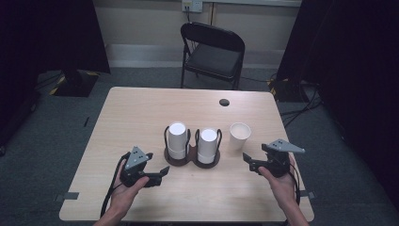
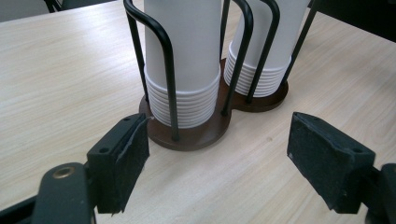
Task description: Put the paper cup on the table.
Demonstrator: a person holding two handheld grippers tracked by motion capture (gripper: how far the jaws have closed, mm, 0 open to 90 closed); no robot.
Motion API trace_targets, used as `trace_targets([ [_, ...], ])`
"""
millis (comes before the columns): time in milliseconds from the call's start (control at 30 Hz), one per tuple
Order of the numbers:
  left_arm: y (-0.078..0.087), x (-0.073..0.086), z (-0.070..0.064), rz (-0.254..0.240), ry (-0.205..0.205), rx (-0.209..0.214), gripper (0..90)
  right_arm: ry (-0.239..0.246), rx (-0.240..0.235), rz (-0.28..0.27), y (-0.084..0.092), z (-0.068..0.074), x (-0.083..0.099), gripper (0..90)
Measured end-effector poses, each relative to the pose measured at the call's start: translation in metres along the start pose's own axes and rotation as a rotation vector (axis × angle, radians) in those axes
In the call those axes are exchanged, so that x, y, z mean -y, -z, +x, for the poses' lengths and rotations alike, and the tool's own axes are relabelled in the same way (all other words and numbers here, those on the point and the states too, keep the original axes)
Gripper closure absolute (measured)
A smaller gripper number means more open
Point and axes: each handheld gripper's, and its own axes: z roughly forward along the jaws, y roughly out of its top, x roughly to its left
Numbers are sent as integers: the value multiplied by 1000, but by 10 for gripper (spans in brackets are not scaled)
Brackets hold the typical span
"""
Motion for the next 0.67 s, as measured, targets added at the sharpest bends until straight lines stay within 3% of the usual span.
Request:
trace_targets([
  [67,1,0,1,-3,-11,-2,207,-4,-5,2,2,6,3,153],
  [267,1,3,2,4,11,-4,203,-2,-35,25,7,29,16,162],
  [367,1,3,1,8,3,0,202,11,-22,22,11,35,22,164],
  [467,0,4,1,10,22,16,201,1,-38,18,12,40,26,165],
  [533,1,5,1,10,17,5,201,31,-23,19,10,43,28,167],
  [667,1,4,2,10,4,0,201,15,-27,6,7,38,30,166],
])
